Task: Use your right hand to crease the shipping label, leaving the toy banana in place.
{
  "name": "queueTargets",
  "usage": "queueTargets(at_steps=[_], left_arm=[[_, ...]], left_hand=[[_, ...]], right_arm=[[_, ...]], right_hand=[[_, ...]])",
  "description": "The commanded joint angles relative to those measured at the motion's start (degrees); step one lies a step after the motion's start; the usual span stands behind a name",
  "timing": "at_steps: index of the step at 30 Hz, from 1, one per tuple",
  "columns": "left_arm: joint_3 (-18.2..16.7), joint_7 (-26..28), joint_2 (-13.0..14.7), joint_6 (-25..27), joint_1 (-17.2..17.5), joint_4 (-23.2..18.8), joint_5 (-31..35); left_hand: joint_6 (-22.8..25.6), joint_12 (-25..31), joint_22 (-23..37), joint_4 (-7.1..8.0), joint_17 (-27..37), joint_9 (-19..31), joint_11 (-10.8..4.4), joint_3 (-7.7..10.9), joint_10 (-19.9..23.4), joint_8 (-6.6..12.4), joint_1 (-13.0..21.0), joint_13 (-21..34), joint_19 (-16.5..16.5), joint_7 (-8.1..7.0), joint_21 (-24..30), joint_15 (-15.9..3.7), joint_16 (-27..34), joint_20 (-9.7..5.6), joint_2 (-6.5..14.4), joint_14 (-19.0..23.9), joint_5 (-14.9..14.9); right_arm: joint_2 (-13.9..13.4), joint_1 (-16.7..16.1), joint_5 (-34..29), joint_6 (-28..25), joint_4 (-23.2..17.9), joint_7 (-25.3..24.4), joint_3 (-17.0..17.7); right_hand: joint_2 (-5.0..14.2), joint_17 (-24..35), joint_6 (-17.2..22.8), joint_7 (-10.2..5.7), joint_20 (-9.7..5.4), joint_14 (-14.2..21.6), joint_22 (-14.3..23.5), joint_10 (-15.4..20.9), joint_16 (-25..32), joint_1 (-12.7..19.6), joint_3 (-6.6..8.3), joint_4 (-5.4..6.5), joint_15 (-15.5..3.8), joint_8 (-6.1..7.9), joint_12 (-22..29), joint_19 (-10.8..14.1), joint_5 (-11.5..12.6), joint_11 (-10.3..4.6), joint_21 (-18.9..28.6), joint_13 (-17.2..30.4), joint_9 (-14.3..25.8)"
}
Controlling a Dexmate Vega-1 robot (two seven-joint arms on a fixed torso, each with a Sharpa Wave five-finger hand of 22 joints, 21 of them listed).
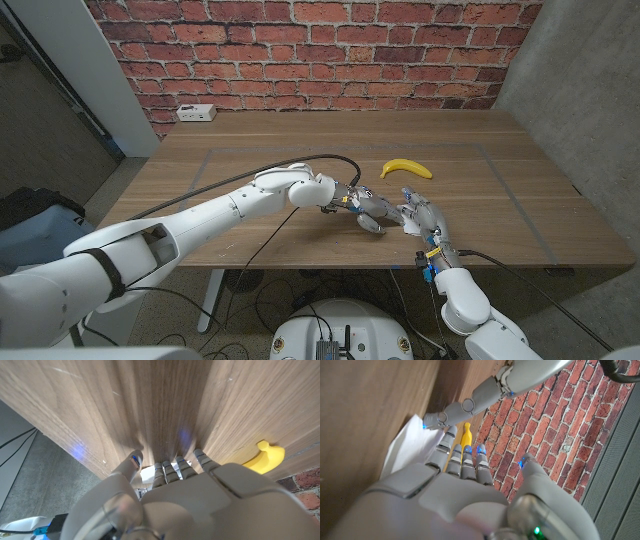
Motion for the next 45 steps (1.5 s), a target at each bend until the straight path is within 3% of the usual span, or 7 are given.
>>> queueTargets(at_steps=[1, 13, 18, 24, 28, 37, 45], left_arm=[[0.95, -1.08, -1.15, -0.08, -1.41, 2.65, -0.37], [2.16, -2.78, -2.51, 1.25, -2.74, 4.17, -0.58], [2.5, -2.84, -2.84, 1.29, -3.14, 4.64, -0.94], [2.8, -2.91, -3.04, 1.61, -3.4, 4.8, -1.14], [2.94, -3.08, -3.09, 1.9, -3.49, 4.71, -1.26], [3.16, -3.29, -3.0, 2.59, -3.48, 4.18, -1.21], [3.33, -3.31, -2.99, 2.94, -3.51, 3.87, -0.95]], left_hand=[[-0.76, 0.29, 0.05, 0.11, 0.07, 0.17, -0.03, -0.5, -1.01, 0.2, -0.62, 0.16, -0.16, 0.53, 0.2, -1.53, 0.31, 0.23, 0.12, -0.66, -0.21], [-0.62, 0.59, 0.07, 0.51, 0.07, 0.13, 0.56, -1.08, -1.64, 0.55, -0.82, 0.11, -0.42, 0.24, 0.23, -2.01, 0.34, 0.24, 0.51, -1.72, -0.22], [-0.96, 0.59, 0.08, 0.68, 0.06, 0.12, 0.54, -1.44, -2.22, 0.55, -0.98, 0.09, -0.78, 0.1, 0.15, -2.09, 0.36, 0.19, 0.41, -2.17, -0.25], [-1.18, 0.61, 0.09, 0.81, 0.07, 0.12, 0.4, -1.85, -2.53, 0.55, -1.22, 0.07, -1.03, 0.0, 0.09, -2.19, 0.43, 0.13, 0.13, -2.34, -0.32], [-1.45, 0.63, 0.1, 0.94, 0.08, 0.12, 0.27, -2.16, -2.73, 0.51, -1.43, 0.07, -1.13, -0.06, 0.08, -2.18, 0.42, 0.14, -0.04, -2.59, -0.36], [-2.03, 0.61, 0.11, 1.04, 0.02, 0.13, 0.29, -2.55, -3.32, 0.46, -1.67, 0.06, -1.46, -0.15, 0.0, -2.29, 0.41, 0.12, -0.26, -2.91, -0.37], [-2.26, 0.7, 0.11, 1.16, 0.0, 0.14, 0.38, -2.66, -3.45, 0.5, -1.84, 0.05, -1.74, -0.15, -0.06, -2.3, 0.39, 0.07, -0.27, -3.14, -0.33]], right_arm=[[3.75, 1.14, 0.71, 1.03, 2.94, -2.73, -0.34], [8.04, 2.15, -0.22, 6.48, 7.82, -6.06, 0.79], [7.85, 1.94, -0.6, 5.08, 7.36, -6.9, 1.41], [7.5, 1.59, -1.54, 1.54, 5.95, -9.05, 2.12], [7.93, 1.45, -2.51, 0.54, 5.9, -11.03, 2.56], [7.3, 1.4, -3.76, 0.65, 6.28, -11.51, 2.88], [8.1, 2.45, -10.2, 7.68, 8.44, -13.08, 2.6]], right_hand=[[0.17, 0.06, -1.82, 2.6, -0.81, -2.5, 0.12, -1.84, 0.04, -0.64, -0.61, 0.2, -0.49, -0.17, 0.22, -2.44, 0.08, -0.48, 0.1, 0.14, 0.19], [0.5, -0.13, -5.16, 0.49, -3.47, -7.21, 0.23, -5.15, 0.09, -0.9, -1.17, 0.47, -2.31, -0.16, 0.45, -8.11, 0.1, -2.37, 0.07, 0.17, 0.23], [0.55, -0.15, -5.33, 0.33, -3.68, -7.98, 0.26, -5.41, 0.12, -0.98, -1.29, 0.55, -2.31, -0.02, 0.57, -9.58, 0.09, -2.46, -0.05, 0.18, 0.24], [0.52, -0.25, -5.57, 0.32, -4.23, -8.43, 0.29, -5.68, 0.48, -1.15, -1.58, 0.67, -2.28, 0.22, 0.85, -14.41, 0.09, -2.49, -0.45, 0.19, 0.24], [0.48, -0.29, -5.54, 0.35, -4.48, -8.63, 0.3, -5.53, 0.55, -1.25, -1.71, 0.73, -2.19, 0.33, 1.02, -15.98, 0.1, -2.44, -0.37, 0.18, 0.24], [0.36, -0.3, -5.44, 0.56, -4.62, -8.67, 0.29, -5.3, 0.67, -1.55, -1.97, 0.91, -1.99, 0.43, 1.2, -16.39, 0.09, -2.22, 0.02, 0.18, 0.24], [0.44, -0.44, -5.23, 0.42, -5.18, -8.06, 0.27, -5.05, 0.95, -1.41, -1.98, 0.84, -2.33, 0.57, 1.38, -15.1, 0.18, -2.41, 0.84, 0.17, 0.24]])
